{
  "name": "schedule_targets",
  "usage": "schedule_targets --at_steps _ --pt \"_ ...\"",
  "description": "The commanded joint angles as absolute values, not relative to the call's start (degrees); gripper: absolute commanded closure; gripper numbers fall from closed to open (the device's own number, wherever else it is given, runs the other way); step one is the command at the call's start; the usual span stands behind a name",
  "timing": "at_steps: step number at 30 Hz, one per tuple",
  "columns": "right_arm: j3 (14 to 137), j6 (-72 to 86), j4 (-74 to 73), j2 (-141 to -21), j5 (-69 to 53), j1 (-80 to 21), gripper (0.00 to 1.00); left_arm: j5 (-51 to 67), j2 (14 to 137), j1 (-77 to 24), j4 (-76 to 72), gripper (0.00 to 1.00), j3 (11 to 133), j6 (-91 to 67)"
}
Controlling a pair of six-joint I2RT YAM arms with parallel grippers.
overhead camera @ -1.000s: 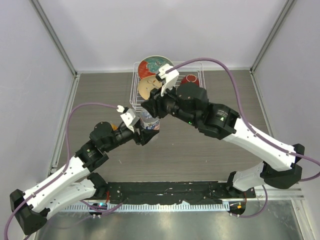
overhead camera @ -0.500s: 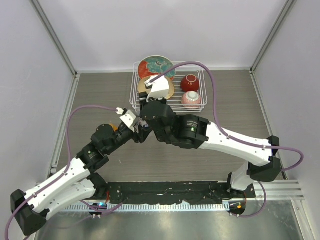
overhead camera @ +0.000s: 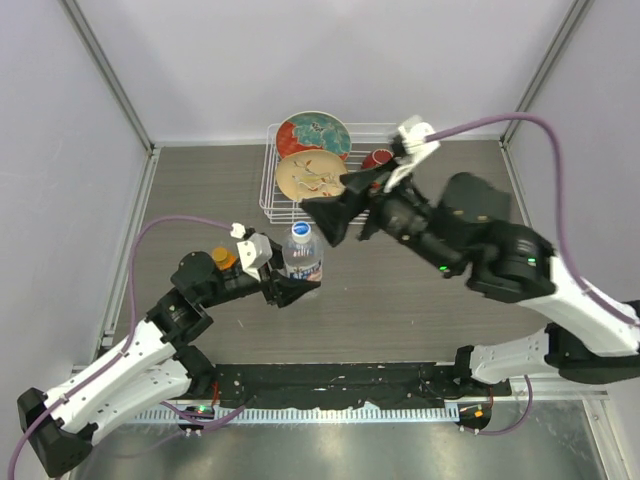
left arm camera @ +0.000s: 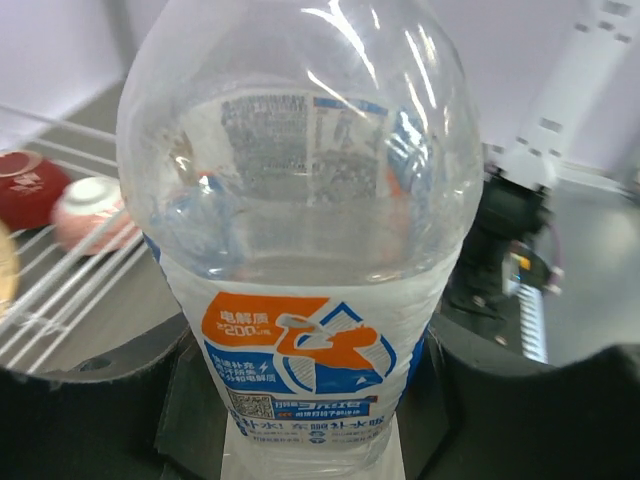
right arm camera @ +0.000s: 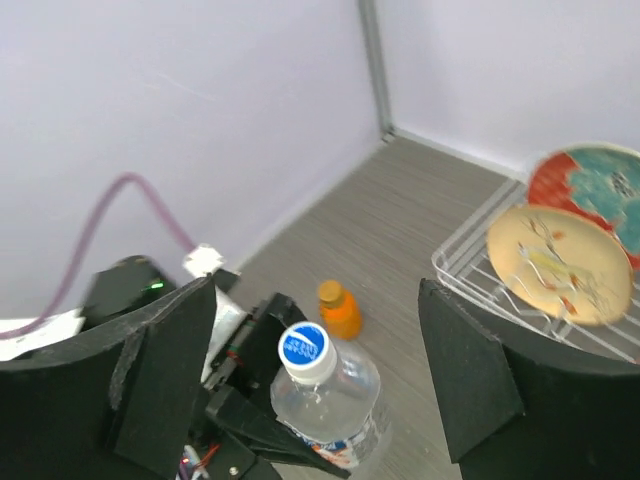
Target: Screw on the bottle caps
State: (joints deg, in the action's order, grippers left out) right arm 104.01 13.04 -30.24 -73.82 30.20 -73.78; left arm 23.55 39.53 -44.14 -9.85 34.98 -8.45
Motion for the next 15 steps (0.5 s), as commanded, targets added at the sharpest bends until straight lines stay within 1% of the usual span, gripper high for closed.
schedule_targets --at_steps 1,2,3,4,7,13,15 --pt "102.2 8.1 -29.2 -68.9 8.0 -71.6 0.13 42.7 40.2 -44.0 -10.6 1.0 36.6 -9.7" --pt "101.7 6.8 -29.4 -68.3 3.9 -71.4 0.13 49.4 40.4 -44.0 -10.5 1.0 37.0 -10.0" --pt "101.1 5.1 -29.4 -67.1 0.8 -71.1 0.13 52.4 40.7 -44.0 -10.5 1.0 37.3 -10.2" --pt "99.6 4.0 -29.5 -66.5 -7.9 -70.8 0.14 55.8 40.9 -43.9 -10.6 1.0 38.0 -10.6" --pt "97.7 1.5 -29.6 -65.2 -16.7 -70.5 0.16 64.6 41.2 -43.9 -10.3 1.0 39.3 -13.1" --pt "97.6 0.3 -29.4 -67.2 -22.3 -69.6 0.18 72.6 41.7 -44.0 -10.2 1.0 41.3 -16.5" --pt "97.6 0.3 -28.8 -67.8 -24.9 -69.3 0.19 73.4 41.7 -44.0 -10.2 1.0 41.7 -17.0"
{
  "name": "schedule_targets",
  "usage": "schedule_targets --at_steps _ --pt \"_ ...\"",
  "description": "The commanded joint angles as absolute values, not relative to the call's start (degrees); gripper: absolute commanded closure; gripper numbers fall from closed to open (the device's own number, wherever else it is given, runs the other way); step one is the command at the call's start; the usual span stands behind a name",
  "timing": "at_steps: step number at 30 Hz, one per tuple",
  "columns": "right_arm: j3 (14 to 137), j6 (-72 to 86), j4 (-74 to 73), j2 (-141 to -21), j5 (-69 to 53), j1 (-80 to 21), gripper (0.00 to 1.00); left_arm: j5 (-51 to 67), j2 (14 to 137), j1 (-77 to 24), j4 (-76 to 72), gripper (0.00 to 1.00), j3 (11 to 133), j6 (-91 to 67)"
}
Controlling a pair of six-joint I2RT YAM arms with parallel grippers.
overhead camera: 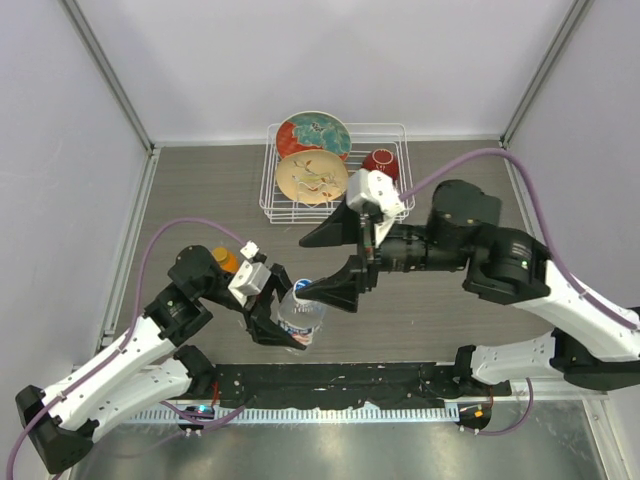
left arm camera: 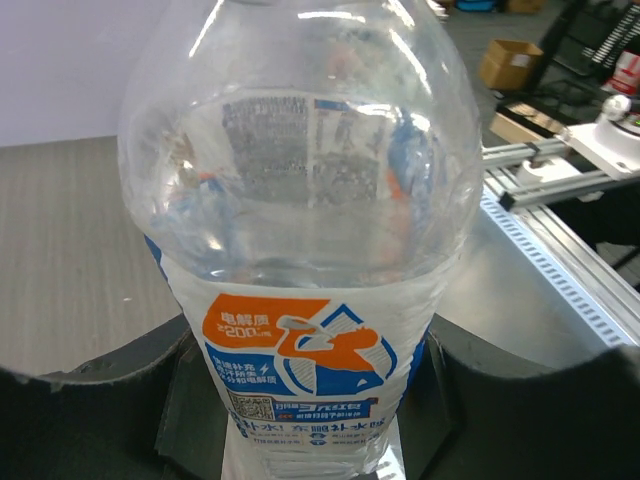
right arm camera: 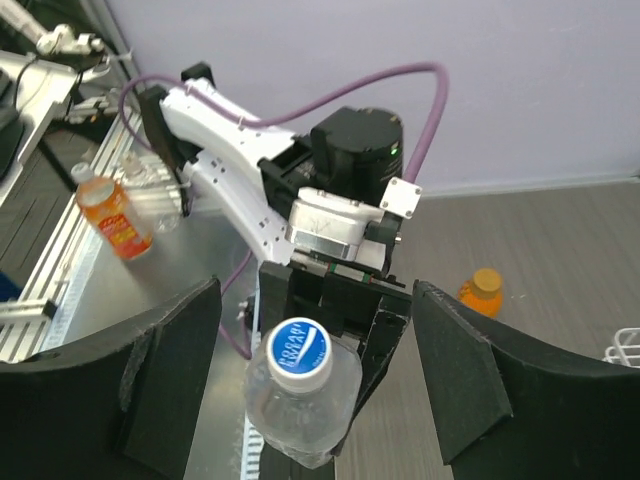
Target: Screw on the bottle caps
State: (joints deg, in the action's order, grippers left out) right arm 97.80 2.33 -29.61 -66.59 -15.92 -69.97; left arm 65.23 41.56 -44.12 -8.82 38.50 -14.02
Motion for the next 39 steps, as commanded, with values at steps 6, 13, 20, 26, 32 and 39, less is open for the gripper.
schedule_targets --at_steps 6,13,20,26,32,39 --pt "97.1 0.8 -27.1 -69.5 -31.0 -67.7 0.24 75.3 41.3 -43.9 -10.2 1.0 42.2 -17.8" --pt "94.8 1.9 -25.5 -70.0 -35.8 -66.3 0.34 75.5 41.0 -43.5 -11.2 1.0 42.4 -18.6" --pt "92.4 3.5 -22.3 -69.7 -37.9 -65.8 0.42 75.0 41.1 -43.2 -12.0 1.0 42.8 -18.7" --pt "91.8 4.1 -21.3 -69.3 -38.6 -65.5 0.58 74.4 41.1 -42.8 -12.2 1.0 42.7 -18.6" --pt "90.5 4.9 -21.3 -69.0 -36.3 -65.0 0.84 72.3 41.0 -42.5 -12.5 1.0 42.4 -17.8" --pt "89.0 4.4 -27.2 -69.3 -22.8 -63.9 0.96 58.3 41.0 -42.1 -13.4 1.0 41.9 -14.7"
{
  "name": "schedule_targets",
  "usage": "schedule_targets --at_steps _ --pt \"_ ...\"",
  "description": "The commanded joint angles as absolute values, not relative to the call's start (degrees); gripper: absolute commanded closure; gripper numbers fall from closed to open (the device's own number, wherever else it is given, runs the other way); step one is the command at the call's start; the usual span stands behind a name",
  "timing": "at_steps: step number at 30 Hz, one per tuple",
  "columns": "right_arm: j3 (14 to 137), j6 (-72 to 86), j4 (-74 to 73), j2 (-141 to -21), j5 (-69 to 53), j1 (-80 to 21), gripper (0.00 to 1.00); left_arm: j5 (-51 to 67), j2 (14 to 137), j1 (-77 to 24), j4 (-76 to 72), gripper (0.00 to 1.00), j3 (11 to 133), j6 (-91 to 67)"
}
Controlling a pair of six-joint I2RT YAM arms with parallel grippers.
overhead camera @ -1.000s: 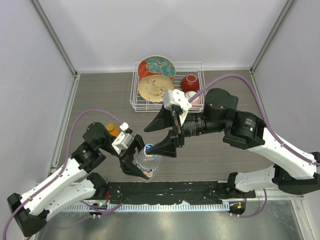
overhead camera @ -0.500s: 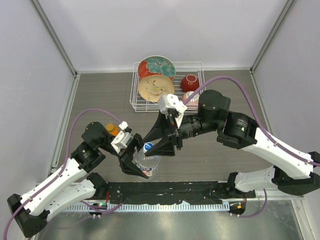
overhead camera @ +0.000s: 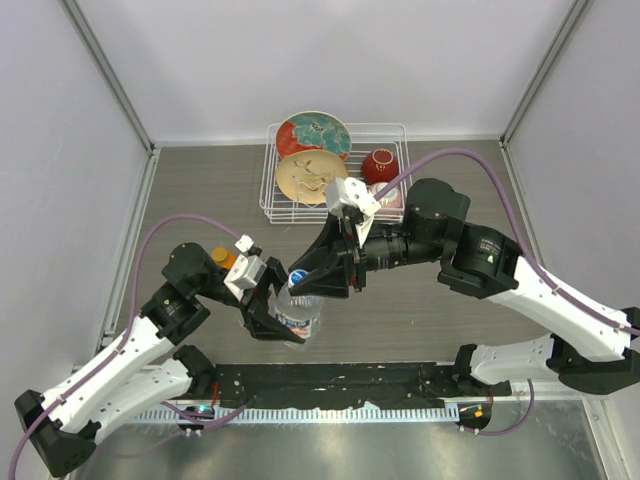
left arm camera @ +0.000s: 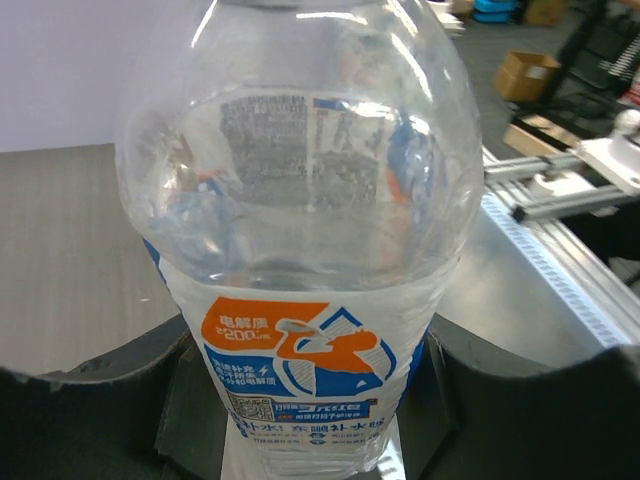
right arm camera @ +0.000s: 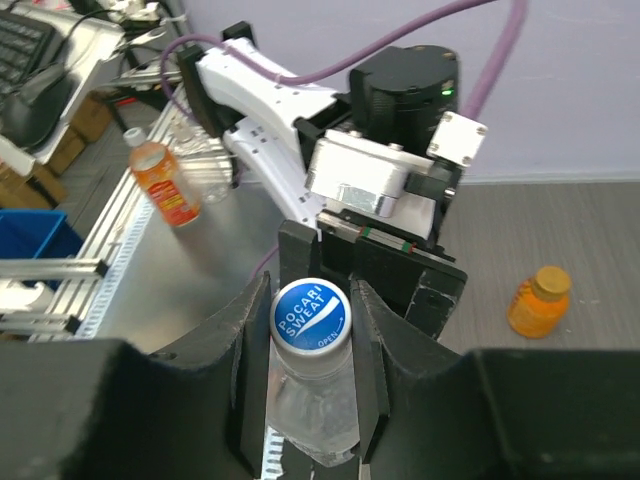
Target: Screw on the bottle caps
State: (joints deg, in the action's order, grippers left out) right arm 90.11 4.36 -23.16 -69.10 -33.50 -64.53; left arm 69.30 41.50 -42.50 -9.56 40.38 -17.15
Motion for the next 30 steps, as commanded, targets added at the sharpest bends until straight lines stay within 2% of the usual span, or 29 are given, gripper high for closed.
schedule_targets --at_steps 1,6,13,17,26,28,29,30 --pt "89.1 4.3 -28.3 -69.5 -21.1 -64.0 0.96 55.3 40.8 -42.0 -13.6 1.0 41.9 -14.1" --pt "90.4 4.4 -35.7 -72.1 -13.3 -64.0 0.99 35.4 40.7 -41.9 -14.9 1.0 41.7 -10.6" --pt "96.7 8.8 -46.4 -82.2 8.1 -64.1 0.99 15.5 40.1 -41.9 -17.2 1.0 41.0 -9.6" --pt "99.1 14.1 -49.1 -86.2 19.7 -64.2 0.99 10.4 40.0 -41.9 -18.4 1.0 41.0 -8.9" --pt "99.6 26.1 -46.2 -88.4 37.0 -66.4 0.99 4.8 39.2 -41.8 -18.7 1.0 39.7 -6.8" --pt "100.5 27.7 -45.8 -89.7 40.3 -67.7 0.96 3.6 39.0 -41.9 -18.6 1.0 39.3 -6.2" --pt "101.8 27.7 -45.3 -90.3 41.0 -68.1 0.9 3.2 39.0 -41.9 -18.4 1.0 39.1 -6.2" --pt "102.6 27.9 -45.3 -91.0 41.8 -68.6 0.89 2.4 39.0 -41.9 -18.1 1.0 39.1 -6.2"
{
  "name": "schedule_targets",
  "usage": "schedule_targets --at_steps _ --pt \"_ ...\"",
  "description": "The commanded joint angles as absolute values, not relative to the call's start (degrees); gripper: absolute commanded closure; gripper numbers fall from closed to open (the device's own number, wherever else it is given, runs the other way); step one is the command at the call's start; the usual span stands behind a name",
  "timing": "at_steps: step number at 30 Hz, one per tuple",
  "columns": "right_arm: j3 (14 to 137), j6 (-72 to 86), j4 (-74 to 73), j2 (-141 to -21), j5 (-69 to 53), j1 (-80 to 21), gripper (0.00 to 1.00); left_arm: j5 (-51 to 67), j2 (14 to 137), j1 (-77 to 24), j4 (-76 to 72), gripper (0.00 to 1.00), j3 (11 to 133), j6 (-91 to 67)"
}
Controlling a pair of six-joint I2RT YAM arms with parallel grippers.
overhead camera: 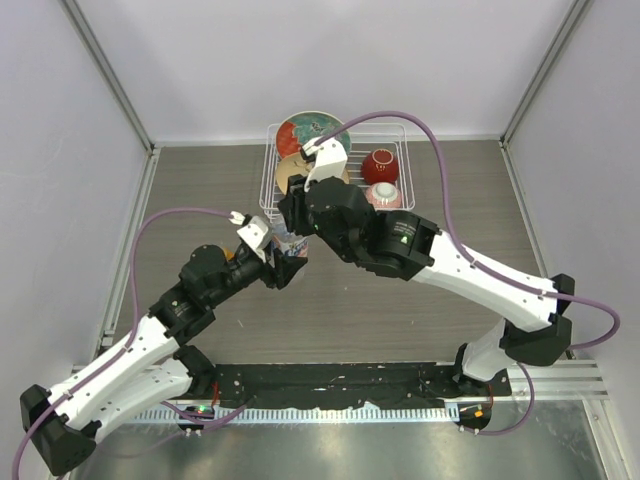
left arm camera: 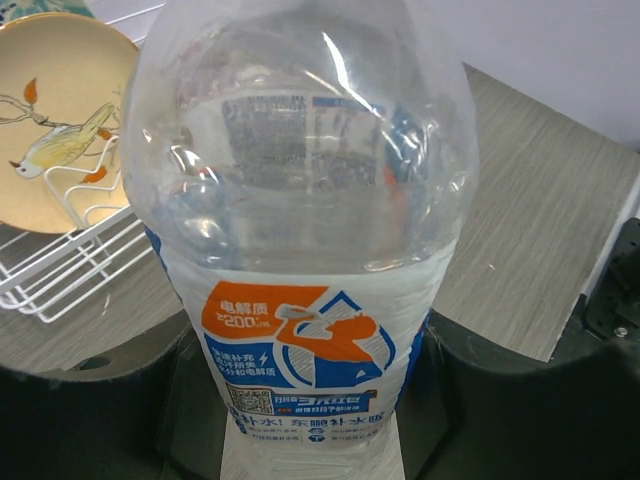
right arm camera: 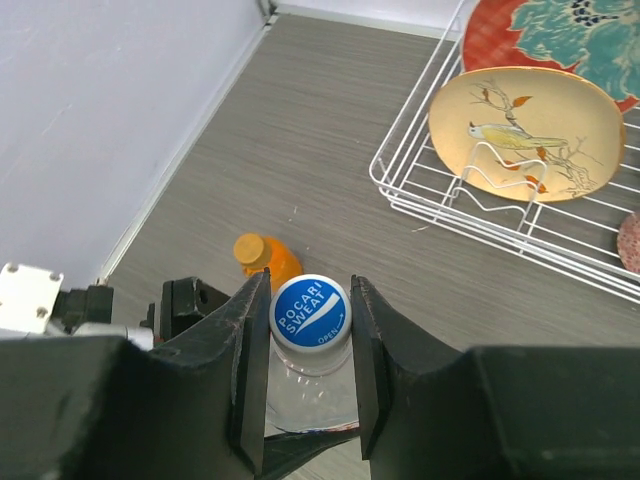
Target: Screw on the bottle caps
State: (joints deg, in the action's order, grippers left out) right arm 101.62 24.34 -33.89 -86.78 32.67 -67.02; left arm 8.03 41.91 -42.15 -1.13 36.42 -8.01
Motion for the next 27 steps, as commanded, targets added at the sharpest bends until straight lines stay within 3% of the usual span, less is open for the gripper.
schedule_targets --at_steps 1,5,7,13,19,27 --pt "103.5 27.6 -45.0 -92.4 42.4 -69.1 0.86 2.0 38.9 -41.8 -17.8 1.0 38.9 -6.2" --pt "108.2 25.8 -43.5 -94.0 40.3 -69.8 0.52 3.0 38.4 -41.8 -17.1 1.0 38.1 -6.2" --pt "109.2 24.1 -42.2 -92.8 38.6 -69.8 0.39 4.7 38.1 -41.9 -16.3 1.0 37.9 -6.9" --pt "116.2 21.0 -45.3 -90.4 34.5 -69.7 0.27 7.9 37.5 -41.8 -14.8 1.0 36.6 -8.3" --pt "116.3 16.4 -43.7 -83.2 21.5 -69.6 0.21 12.8 37.3 -41.9 -13.7 1.0 35.7 -8.8" --pt "107.1 1.1 -39.3 -71.8 -14.6 -67.8 0.11 43.7 38.1 -41.9 -11.9 1.0 37.7 -12.8"
